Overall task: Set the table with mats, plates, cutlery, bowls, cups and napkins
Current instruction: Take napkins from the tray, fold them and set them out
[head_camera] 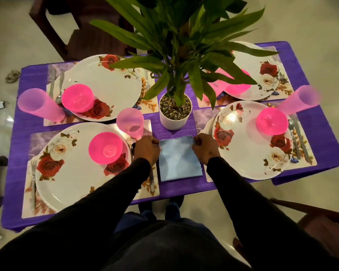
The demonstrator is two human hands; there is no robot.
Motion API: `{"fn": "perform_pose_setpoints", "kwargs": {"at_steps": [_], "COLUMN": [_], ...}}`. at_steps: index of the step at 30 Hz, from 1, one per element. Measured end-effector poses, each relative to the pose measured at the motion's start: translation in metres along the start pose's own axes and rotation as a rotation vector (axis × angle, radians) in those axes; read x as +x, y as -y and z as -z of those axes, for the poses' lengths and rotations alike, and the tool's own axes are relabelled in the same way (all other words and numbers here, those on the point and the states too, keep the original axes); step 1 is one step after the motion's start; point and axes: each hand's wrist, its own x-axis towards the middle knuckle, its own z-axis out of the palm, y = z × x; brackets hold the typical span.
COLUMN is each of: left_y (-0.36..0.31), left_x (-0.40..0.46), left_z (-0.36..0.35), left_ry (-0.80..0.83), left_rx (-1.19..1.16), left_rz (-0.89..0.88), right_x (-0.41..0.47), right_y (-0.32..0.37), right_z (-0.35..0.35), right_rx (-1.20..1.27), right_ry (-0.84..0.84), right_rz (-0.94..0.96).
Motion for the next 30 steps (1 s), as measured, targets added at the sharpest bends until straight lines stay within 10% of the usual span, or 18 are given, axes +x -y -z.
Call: {"fn": "perform_pose_setpoints", "kwargs": {"at_steps": [30], "left_y": [-0.014], "left_x": [-0.027], "left_z": [-0.002], "left_ry": [-0.033], "left_rx": [-0.109], "left_rz": [-0.089], "right_x": [-0.001], "right_y": [0.005], "right_z": [0.005], "right_rx": [-0.078], "right_ry": [-0.032], "right_rz": [-0.025]}}
